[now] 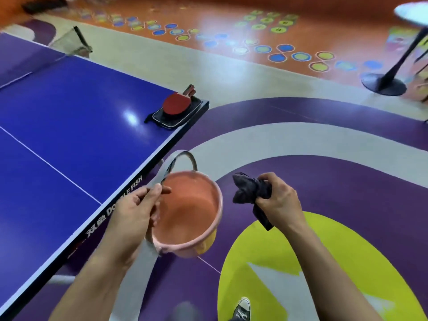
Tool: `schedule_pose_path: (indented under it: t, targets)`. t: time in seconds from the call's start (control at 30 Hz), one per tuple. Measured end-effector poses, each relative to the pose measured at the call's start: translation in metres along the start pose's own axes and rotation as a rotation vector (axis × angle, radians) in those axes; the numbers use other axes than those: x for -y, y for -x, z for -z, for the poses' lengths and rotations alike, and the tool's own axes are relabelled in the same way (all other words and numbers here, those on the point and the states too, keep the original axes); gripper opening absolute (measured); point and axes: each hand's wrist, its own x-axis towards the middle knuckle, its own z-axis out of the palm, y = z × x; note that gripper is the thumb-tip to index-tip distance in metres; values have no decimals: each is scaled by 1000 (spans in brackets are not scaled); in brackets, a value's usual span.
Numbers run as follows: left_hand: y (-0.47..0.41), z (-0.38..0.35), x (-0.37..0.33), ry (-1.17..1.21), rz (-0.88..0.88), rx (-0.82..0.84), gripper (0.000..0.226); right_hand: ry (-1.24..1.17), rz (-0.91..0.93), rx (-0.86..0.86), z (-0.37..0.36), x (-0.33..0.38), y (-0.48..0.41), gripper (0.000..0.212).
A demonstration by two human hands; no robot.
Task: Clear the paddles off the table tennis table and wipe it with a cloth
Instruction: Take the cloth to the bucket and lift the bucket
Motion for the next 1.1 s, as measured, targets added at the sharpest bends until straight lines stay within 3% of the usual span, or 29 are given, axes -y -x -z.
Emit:
schedule_pose_path:
  t: [0.27, 0.63, 0.87, 1.1]
  targets:
    - [-123, -101, -64, -97, -108, 204, 14, 26, -67, -165, 65, 1, -102, 41]
    - [-293, -235, -127, -130, -187, 503, 18, 49, -288, -459, 140, -9, -222, 37]
    - [-372, -354, -163, -144, -189, 626, 21, 77, -402, -548, 199, -66, -284, 35]
    - [-436, -510, -195, -156, -157, 612, 23, 34, -428, -591, 281, -157, -388, 37]
